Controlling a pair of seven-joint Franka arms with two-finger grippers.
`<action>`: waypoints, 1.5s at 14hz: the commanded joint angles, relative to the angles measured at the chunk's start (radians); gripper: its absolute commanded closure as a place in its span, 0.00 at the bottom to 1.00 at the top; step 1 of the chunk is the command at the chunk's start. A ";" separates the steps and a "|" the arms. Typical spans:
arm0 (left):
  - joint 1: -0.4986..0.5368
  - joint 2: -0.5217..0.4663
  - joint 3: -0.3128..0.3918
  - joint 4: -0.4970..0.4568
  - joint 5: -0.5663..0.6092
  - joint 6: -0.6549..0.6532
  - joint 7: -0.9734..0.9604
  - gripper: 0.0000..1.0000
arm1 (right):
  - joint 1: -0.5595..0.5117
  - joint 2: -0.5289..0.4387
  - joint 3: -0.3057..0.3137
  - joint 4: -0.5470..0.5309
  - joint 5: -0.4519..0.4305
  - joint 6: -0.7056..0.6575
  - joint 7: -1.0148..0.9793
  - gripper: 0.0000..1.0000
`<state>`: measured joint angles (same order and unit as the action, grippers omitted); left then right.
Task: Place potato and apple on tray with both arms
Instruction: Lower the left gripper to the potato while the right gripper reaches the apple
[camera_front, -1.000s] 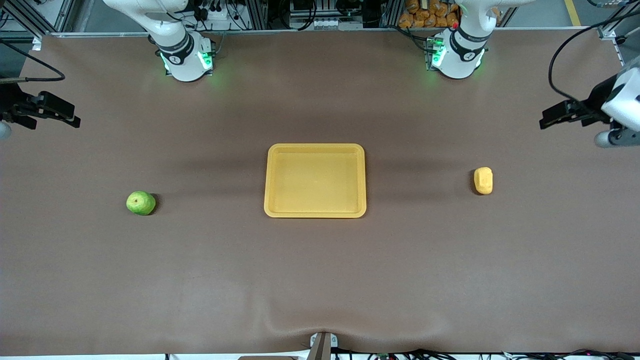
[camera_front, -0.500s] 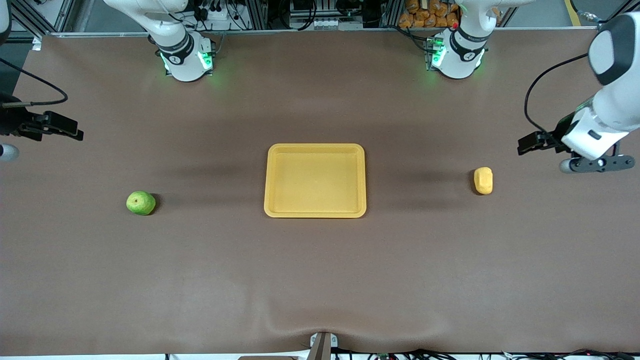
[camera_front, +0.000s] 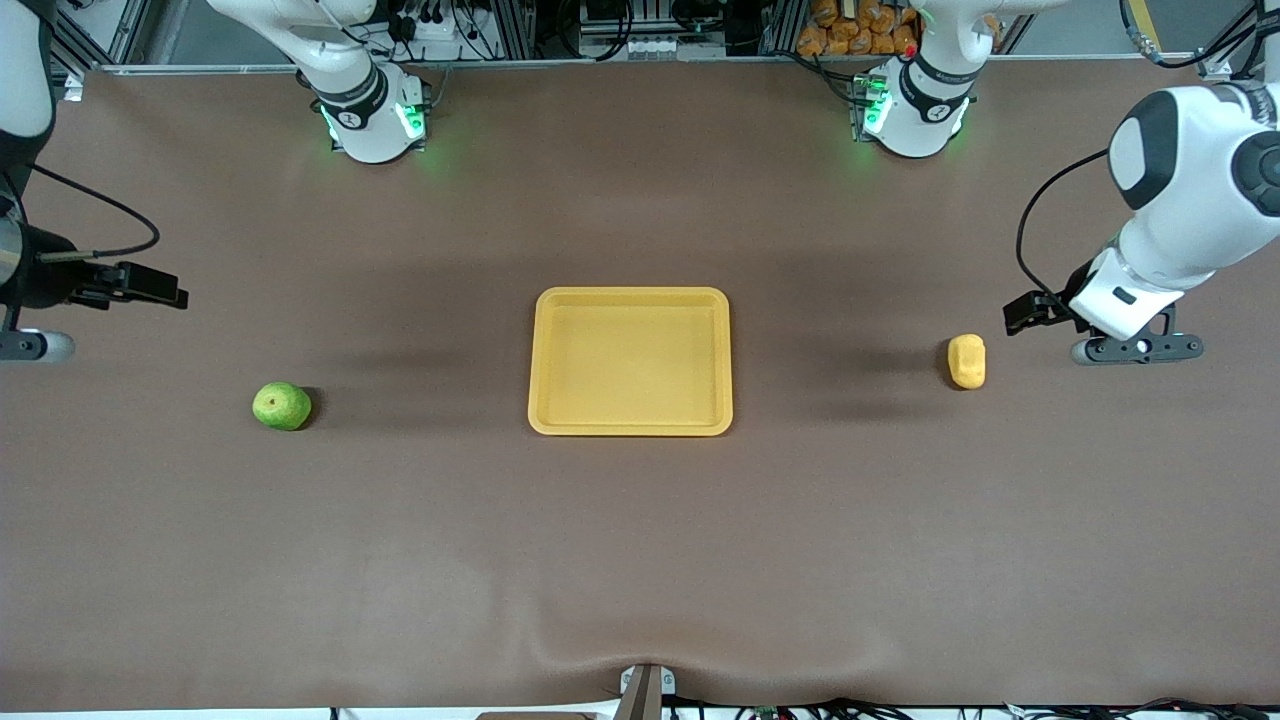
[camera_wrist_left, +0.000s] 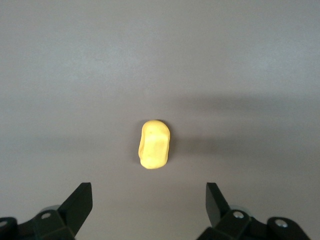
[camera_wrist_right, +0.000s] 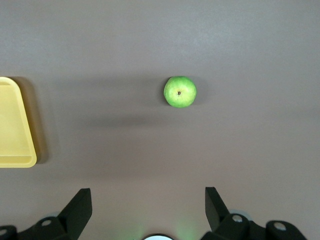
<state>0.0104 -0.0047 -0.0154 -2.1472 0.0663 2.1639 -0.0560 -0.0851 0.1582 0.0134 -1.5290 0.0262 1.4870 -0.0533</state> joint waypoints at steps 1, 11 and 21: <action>0.005 0.015 -0.003 -0.068 0.017 0.114 0.018 0.00 | -0.018 0.043 0.011 0.021 -0.005 0.004 -0.011 0.00; 0.026 0.156 -0.003 -0.123 0.072 0.332 0.018 0.00 | -0.051 0.204 0.011 0.016 -0.002 0.107 -0.011 0.00; 0.033 0.258 -0.003 -0.128 0.072 0.412 0.018 0.00 | -0.056 0.305 0.011 -0.043 -0.002 0.223 -0.011 0.00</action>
<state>0.0359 0.2487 -0.0154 -2.2673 0.1208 2.5554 -0.0546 -0.1196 0.4657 0.0112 -1.5431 0.0262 1.6834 -0.0536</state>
